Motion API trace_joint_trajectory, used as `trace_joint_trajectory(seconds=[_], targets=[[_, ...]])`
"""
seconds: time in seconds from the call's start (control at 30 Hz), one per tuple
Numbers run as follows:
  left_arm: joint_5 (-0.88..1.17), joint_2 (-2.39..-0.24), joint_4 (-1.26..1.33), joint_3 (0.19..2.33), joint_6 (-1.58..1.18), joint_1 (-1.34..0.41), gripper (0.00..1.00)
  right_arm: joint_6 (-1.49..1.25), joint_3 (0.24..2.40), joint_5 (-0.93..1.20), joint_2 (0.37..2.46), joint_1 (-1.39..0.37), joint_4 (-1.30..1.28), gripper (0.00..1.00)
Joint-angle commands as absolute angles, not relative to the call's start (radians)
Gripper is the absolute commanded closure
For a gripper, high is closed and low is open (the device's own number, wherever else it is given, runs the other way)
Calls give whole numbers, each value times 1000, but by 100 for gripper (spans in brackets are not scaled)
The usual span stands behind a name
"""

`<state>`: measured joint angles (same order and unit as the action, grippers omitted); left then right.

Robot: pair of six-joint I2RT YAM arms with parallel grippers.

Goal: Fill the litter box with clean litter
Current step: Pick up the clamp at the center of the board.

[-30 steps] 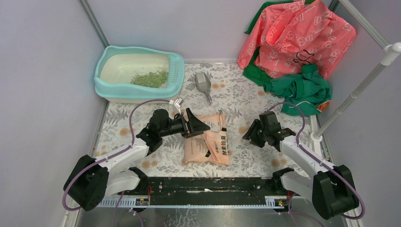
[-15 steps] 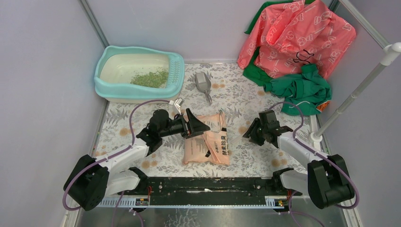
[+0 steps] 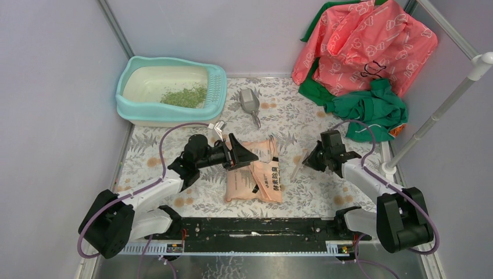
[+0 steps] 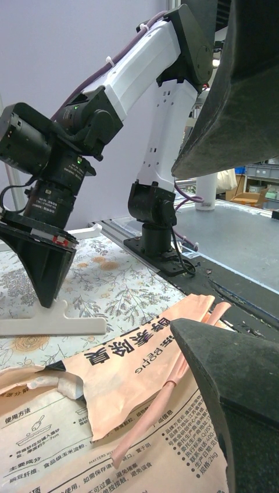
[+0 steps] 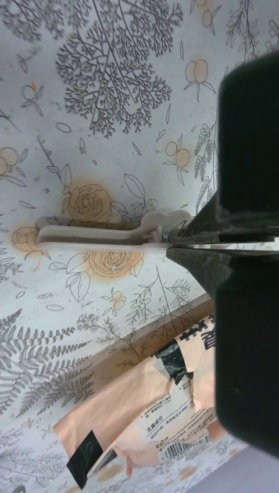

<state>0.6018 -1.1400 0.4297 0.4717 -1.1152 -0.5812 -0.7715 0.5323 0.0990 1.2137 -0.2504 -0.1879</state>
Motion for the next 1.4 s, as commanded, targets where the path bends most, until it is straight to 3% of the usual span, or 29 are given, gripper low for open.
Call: trace_joint_trajectory(seconds=[0.0,0.23,0.47,0.73,0.93,1.2,1.37], targets=[[608,-1139,451,485,-1103,-577,1,-704,586,42,1163,-241,-249,98],[539,-1141,366,542,-1030,-647,1,-601,717,29,1021,-241,-419,100],[126,-1171,-36,776,-801,-879,1,-505,915,45,1007,-242,-662,100],[-138,-1255,-135,935,-733,-1052,1,-492,988,136,966,-247,-717,100],[-92,-1196,17,842,-741,-1042,1,-493,960,416,911,-247,-632,100],[323,-988,422,549,-906,-876,1,-536,902,783,868,-251,-472,100],[445,-939,662,425,-1048,-831,1,-632,822,845,823,-270,-285,100]])
